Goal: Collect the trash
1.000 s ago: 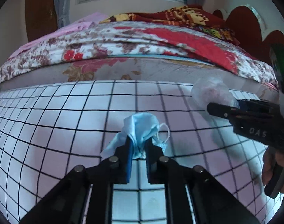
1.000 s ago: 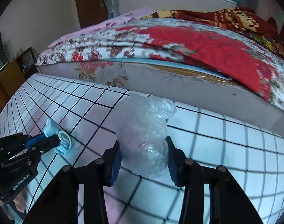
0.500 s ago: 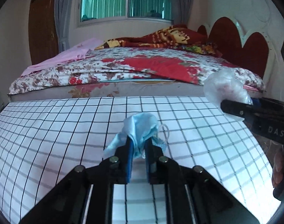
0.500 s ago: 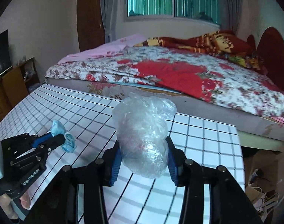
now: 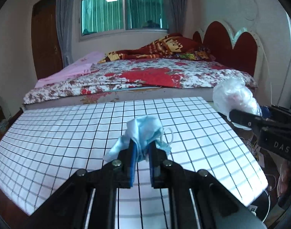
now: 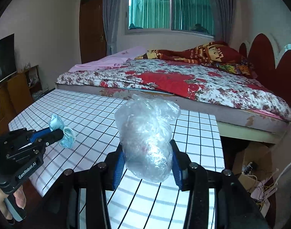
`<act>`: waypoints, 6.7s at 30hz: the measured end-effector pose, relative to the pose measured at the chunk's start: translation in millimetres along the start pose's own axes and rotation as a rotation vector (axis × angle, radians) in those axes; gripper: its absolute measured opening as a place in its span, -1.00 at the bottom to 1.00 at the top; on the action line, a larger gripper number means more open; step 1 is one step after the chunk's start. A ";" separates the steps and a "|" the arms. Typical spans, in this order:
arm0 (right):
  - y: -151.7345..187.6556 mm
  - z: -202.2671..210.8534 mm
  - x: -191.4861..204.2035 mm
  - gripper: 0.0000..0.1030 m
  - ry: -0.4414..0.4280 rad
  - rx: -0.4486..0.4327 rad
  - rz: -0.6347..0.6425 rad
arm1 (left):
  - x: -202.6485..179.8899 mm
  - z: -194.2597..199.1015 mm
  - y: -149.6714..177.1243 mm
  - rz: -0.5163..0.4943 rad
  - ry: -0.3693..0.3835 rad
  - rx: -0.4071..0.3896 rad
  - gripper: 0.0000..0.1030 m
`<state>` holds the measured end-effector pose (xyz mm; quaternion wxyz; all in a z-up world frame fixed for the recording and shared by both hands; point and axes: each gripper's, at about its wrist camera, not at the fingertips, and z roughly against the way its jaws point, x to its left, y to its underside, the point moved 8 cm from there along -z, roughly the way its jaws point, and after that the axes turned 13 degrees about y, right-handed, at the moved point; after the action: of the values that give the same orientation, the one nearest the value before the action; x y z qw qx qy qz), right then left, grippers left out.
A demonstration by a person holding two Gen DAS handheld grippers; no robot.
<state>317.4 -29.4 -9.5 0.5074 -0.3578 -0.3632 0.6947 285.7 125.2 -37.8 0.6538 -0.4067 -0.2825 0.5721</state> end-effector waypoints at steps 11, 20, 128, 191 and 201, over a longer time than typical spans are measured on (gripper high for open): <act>38.0 82.8 -51.4 -0.12 0.055 -0.051 -0.048 | -66.9 43.1 1.4 -0.043 0.064 -0.080 -0.76; 68.3 114.0 -96.2 -0.12 0.124 -0.049 -0.129 | -113.4 42.9 19.2 -0.078 0.155 -0.068 -0.76; 237.9 246.0 -182.4 0.98 0.452 0.286 -0.262 | -238.3 135.2 122.9 -0.135 0.145 0.071 0.99; 187.5 304.4 -153.4 0.98 0.460 0.130 -0.254 | -220.5 190.2 108.4 -0.107 0.144 -0.021 0.99; 186.8 303.7 -153.1 0.98 0.462 0.131 -0.255 | -224.3 190.4 108.3 -0.114 0.157 -0.020 0.99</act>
<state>6.4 -261.5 -6.1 0.6822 -0.4245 -0.2344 0.5472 29.0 -52.9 -11.8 0.7014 -0.4400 -0.2590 0.4973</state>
